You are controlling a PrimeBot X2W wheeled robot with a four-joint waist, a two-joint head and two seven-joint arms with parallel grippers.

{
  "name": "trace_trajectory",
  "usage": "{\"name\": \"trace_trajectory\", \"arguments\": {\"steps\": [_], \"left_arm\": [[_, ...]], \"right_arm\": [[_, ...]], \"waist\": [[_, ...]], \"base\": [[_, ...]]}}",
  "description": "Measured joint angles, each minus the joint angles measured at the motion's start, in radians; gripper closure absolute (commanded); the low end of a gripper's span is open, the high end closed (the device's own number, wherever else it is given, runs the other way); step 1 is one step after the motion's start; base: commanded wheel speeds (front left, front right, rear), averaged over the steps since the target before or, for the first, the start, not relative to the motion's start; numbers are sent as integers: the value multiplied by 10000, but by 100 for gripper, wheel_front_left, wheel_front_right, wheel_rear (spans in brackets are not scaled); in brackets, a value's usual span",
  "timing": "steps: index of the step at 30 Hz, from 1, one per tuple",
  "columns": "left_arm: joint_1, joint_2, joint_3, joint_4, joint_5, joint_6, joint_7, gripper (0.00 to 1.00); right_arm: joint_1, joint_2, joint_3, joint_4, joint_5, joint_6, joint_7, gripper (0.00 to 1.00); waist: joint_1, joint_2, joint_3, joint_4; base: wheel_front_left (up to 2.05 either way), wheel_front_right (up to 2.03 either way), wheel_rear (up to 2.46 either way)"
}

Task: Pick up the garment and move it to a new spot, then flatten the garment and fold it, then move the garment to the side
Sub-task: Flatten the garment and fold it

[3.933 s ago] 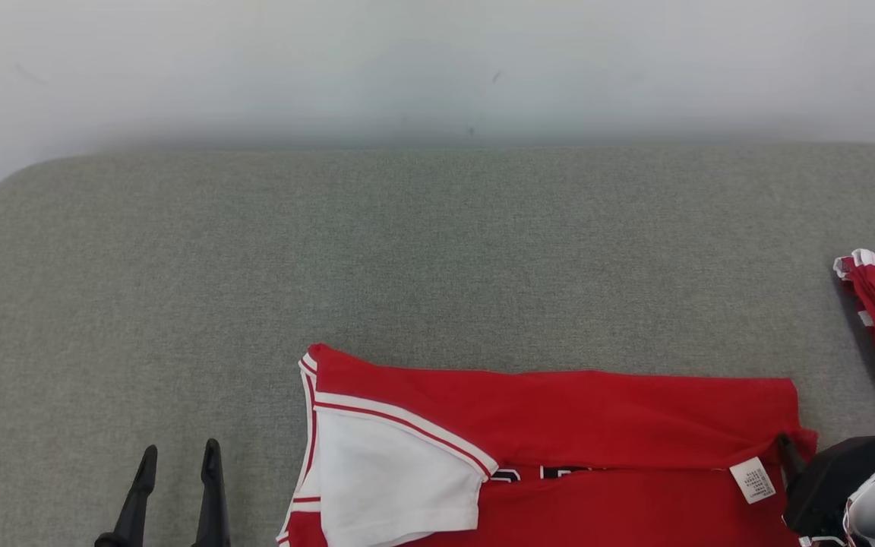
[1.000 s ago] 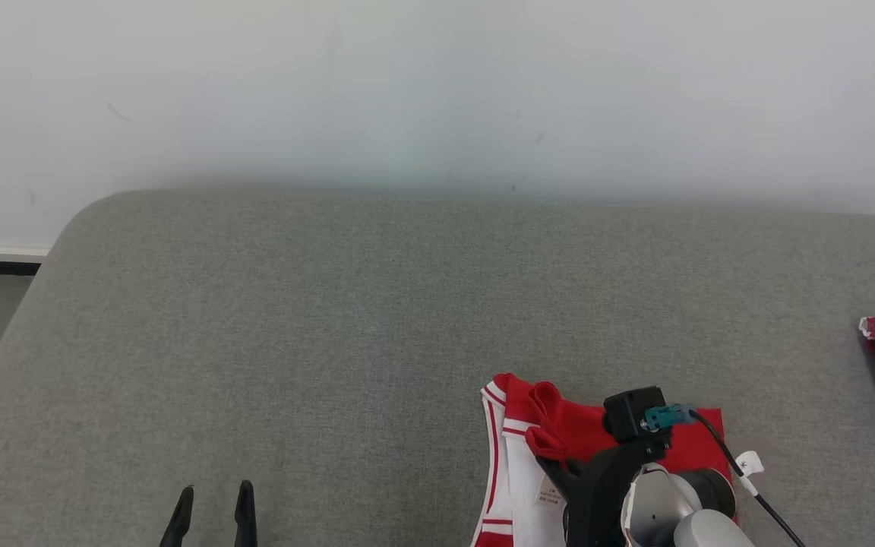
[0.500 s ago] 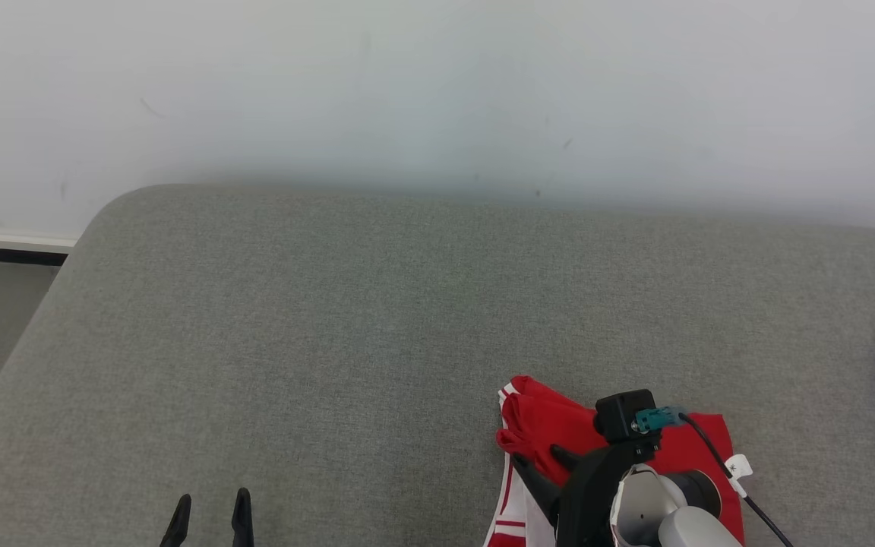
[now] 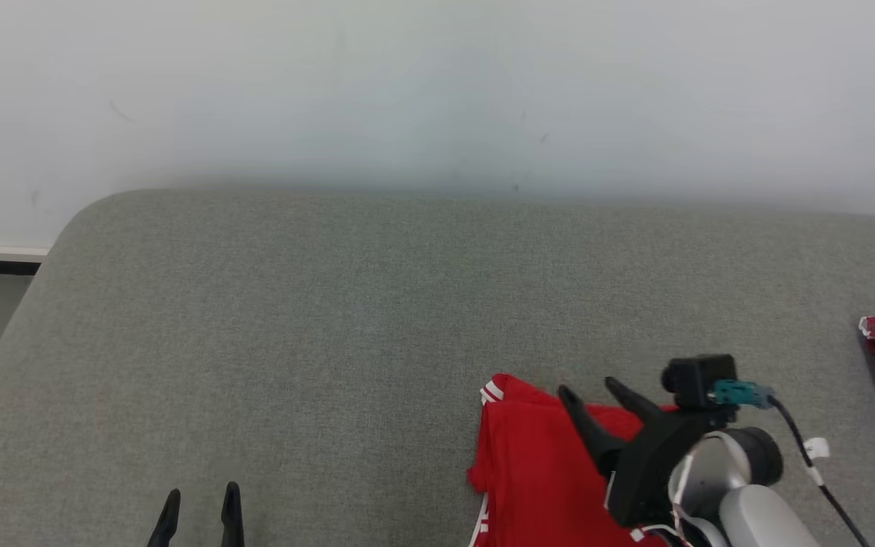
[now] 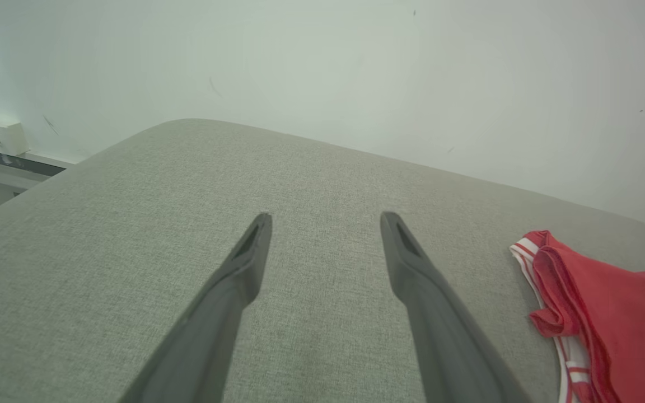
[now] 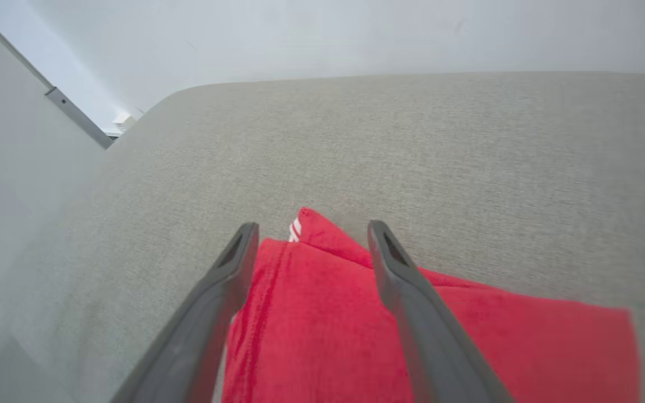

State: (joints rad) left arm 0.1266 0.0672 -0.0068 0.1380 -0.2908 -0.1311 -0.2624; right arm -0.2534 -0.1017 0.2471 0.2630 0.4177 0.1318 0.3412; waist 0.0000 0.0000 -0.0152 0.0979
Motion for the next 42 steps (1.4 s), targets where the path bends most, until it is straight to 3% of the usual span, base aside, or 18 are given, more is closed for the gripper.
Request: {"name": "trace_trajectory", "arguments": {"steps": [6,15,27,42], "left_arm": [[-41,2,-2,15,-33,0,0,0],[-45,-6,100,59,-59,0,0,0],[-105,-2,293,284,213,0,0,0],[-107,-88,704,794,878,0,0,0]], "right_arm": [[1040,-368,-1419,-748,-903,0,-577,0],[2187,-564,-2702,-963,-1641,0,-2851,0],[2593,-941,-2464,-205,-1708,0,-5377,0],[2877,-1216,-1603,456,-1289,0,-5896,0]], "waist": [[0,0,13,-147],[0,0,-1,-457],[0,0,-272,-780],[-1,0,-844,-928]], "base": [[0,0,0],[0,0,0],[0,0,0],[0,0,0]]}}
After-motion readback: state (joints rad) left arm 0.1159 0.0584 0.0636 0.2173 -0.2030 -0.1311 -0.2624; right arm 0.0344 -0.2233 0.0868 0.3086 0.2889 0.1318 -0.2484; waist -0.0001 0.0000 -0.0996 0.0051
